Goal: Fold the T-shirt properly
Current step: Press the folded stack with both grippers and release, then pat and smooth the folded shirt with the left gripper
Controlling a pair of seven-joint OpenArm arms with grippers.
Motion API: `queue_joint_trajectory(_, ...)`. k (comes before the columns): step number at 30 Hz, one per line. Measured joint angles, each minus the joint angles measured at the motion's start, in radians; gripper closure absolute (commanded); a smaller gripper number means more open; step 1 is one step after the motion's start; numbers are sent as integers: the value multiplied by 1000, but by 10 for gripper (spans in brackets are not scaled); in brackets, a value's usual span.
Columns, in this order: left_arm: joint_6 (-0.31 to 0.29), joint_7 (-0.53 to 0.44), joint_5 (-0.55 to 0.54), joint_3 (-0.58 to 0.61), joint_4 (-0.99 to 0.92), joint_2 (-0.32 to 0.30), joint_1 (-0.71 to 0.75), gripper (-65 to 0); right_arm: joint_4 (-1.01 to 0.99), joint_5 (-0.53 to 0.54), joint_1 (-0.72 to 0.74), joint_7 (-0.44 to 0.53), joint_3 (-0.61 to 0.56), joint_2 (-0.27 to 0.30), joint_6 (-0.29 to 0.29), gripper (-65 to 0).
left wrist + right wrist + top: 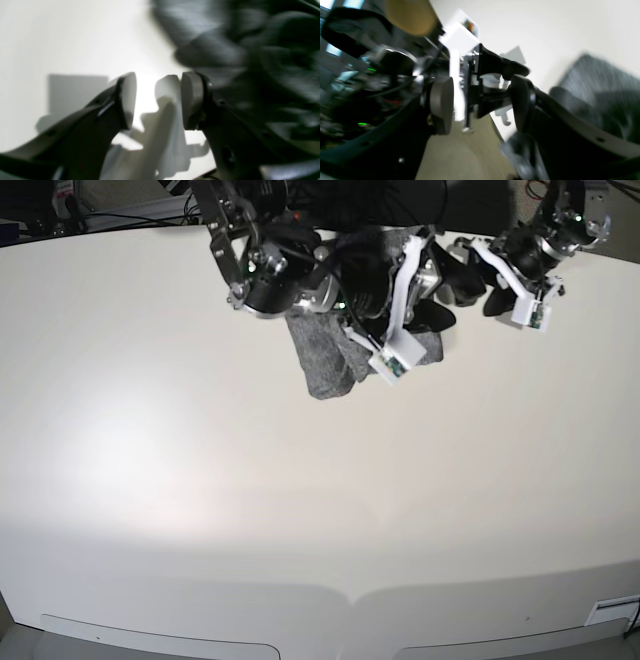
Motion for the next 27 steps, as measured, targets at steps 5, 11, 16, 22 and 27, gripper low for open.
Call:
queue_joint_trajectory(5,13,27,-64,-103,-5,-7,11,-279,0,-19,58,-42,16,-17,3,-361)
queue_joint_trajectory(11,-37,48,-75,-108,123,-4,33,-279,0,-143,135,-108,140,-11,7,-361)
queue_joint_trajectory(16,-39,49,-72,-96,336,-5,89,-279,0,-186,171,-108,286,56,8,-361)
queue_joint_trajectory(22,-41,32,25,76,429,-7,84,-279,0,-238,146,-108,476,187,-10,-361)
queue_joint_trajectory(27,37,-1,148,265,428,-7,69,-279,0,-222,105,-108,634,275,-18,-361)
